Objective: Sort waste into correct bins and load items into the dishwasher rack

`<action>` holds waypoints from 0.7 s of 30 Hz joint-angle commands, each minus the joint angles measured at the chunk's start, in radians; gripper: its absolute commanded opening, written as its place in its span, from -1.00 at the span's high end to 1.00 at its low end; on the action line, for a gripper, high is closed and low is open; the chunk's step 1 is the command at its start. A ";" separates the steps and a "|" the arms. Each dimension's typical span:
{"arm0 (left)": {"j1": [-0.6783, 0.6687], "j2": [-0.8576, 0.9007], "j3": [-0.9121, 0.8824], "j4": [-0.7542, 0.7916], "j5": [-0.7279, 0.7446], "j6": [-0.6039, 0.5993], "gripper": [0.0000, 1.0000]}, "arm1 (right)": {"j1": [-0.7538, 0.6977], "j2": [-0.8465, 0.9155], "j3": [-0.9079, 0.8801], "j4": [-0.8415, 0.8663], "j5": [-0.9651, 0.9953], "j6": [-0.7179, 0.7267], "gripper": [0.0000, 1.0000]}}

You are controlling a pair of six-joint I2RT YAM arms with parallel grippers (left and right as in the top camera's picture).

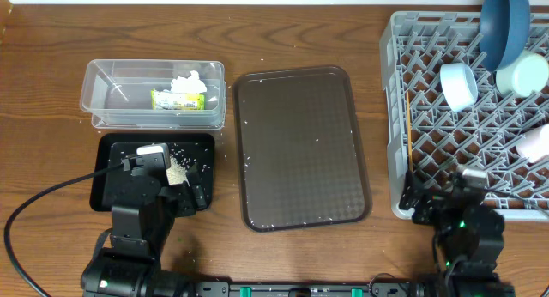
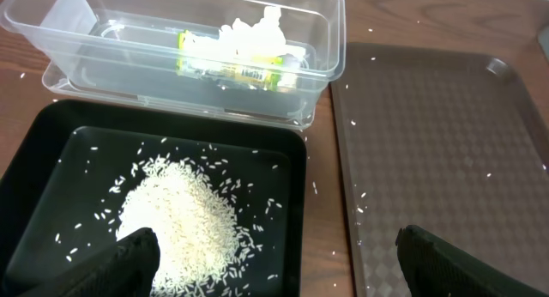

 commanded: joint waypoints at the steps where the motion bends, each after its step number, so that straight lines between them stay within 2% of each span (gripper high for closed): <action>1: -0.002 0.000 -0.005 0.003 -0.014 0.002 -0.81 | 0.071 -0.092 -0.061 0.005 0.021 -0.010 -0.98; 6: -0.002 0.000 -0.005 0.003 -0.014 0.002 -0.81 | 0.107 -0.153 -0.148 0.132 0.020 -0.009 -0.99; 13: -0.002 0.000 -0.005 0.003 -0.014 0.002 -0.81 | 0.106 -0.153 -0.301 0.509 0.021 -0.073 -0.98; 17: -0.002 0.000 -0.005 0.003 -0.014 0.002 -0.81 | 0.107 -0.153 -0.306 0.544 0.016 -0.117 -0.98; 21: -0.002 0.000 -0.005 0.003 -0.014 0.002 -0.81 | 0.108 -0.159 -0.306 0.543 -0.090 -0.283 -0.98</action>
